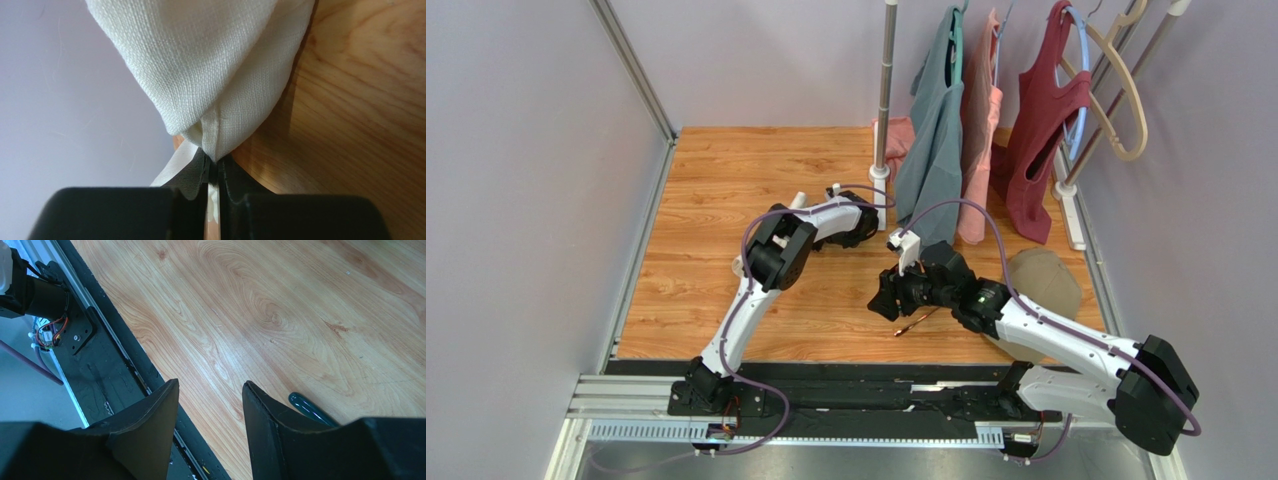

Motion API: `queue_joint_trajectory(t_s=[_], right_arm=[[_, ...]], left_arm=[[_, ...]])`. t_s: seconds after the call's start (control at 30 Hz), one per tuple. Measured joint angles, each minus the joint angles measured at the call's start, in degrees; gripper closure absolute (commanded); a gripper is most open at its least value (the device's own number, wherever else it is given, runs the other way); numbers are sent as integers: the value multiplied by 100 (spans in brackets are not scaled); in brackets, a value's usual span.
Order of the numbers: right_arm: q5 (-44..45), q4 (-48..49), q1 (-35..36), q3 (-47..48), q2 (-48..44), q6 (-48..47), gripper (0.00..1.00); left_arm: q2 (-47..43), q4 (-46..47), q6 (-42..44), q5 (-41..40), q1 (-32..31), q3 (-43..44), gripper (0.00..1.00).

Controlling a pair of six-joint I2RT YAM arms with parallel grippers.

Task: Fold the napkin into a case and place the utensils inside
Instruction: Turn over the smaller rectangle-folded napkin at the center of the board.

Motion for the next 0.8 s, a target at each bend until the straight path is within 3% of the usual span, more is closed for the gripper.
queue_joint_trajectory(t_s=[0.1, 0.13, 0.2, 0.33, 0.5, 0.6, 0.7, 0.73, 0.8], right_arm=[[0, -2, 0, -4, -4, 4, 46], [0, 4, -9, -11, -4, 15, 46], [-4, 15, -24, -35, -4, 22, 46], [-13, 15, -101, -92, -4, 46, 46], [-22, 0, -271, -94, -48, 70, 47], [-20, -46, -339, -98, -164, 90, 47], [-20, -66, -367, -98, -278, 103, 47], [-20, -66, -372, -98, -289, 105, 47], [-17, -74, -387, -98, -291, 107, 48]], left_arm=[[-17, -26, -146, 52, -13, 0, 61], [-20, -37, -168, 87, -17, 0, 47], [-28, -48, -286, 166, -55, -11, 27], [-282, -181, -348, 310, -168, -72, 20], [-1071, -94, -286, 964, -533, -245, 20], [-1799, -61, -98, 1460, -695, -459, 28], [-2618, -39, 188, 2094, -686, -704, 48], [-2922, -13, 299, 2358, -592, -798, 65], [-3482, 72, 487, 2835, -280, -981, 82]])
